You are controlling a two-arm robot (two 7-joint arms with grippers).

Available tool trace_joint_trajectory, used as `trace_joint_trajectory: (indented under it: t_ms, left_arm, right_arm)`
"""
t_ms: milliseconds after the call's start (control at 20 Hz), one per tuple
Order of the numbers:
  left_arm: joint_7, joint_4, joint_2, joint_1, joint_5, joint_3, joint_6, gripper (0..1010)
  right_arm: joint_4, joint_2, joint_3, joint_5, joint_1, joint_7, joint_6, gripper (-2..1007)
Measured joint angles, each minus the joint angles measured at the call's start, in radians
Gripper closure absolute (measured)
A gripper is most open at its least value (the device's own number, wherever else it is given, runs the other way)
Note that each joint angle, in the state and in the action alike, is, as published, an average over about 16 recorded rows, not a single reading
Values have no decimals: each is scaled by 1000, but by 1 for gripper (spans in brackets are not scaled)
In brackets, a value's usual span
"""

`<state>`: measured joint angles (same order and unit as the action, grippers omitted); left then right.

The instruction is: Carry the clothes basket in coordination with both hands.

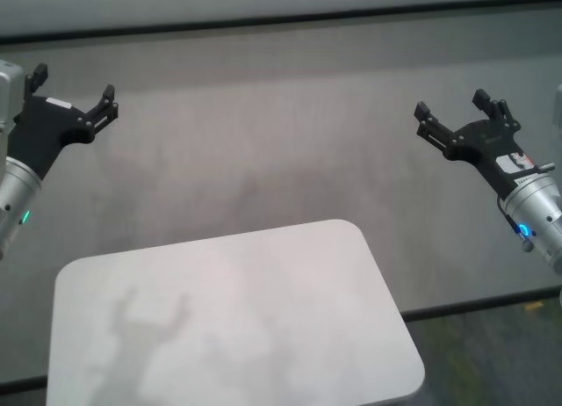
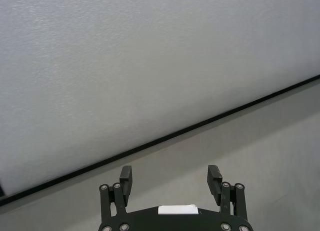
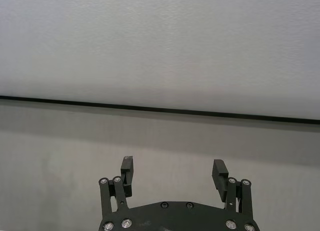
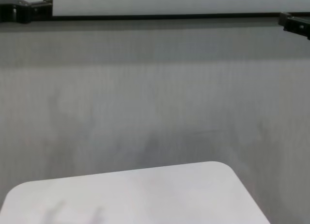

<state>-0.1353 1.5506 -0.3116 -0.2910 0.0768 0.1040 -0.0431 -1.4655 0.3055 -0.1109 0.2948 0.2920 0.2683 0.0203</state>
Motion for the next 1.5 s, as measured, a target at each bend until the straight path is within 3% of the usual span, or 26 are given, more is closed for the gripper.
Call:
trace_joint_trajectory:
  t_ms: [400, 650, 900, 1250, 1500]
  left_arm:
    - [-4, -2, 0, -1, 0, 0, -2, 10]
    - [-9, -44, 12, -20, 2, 3, 5, 10]
    - [-3, -149, 47, -59, 1, 9, 53, 10]
    - [18, -322, 108, -105, -11, 15, 147, 11]
    - [27, -395, 140, -111, -15, 9, 193, 11]
  right_arm:
    - [0, 0, 0, 0, 0, 0, 0, 0]
    - [8, -1, -4, -4, 2, 1, 1, 0]
    - [57, -8, -29, -28, 9, 4, 5, 0]
    - [159, -24, -78, -64, 16, 26, -1, 0]
    - [225, -35, -105, -72, 17, 47, -20, 0]
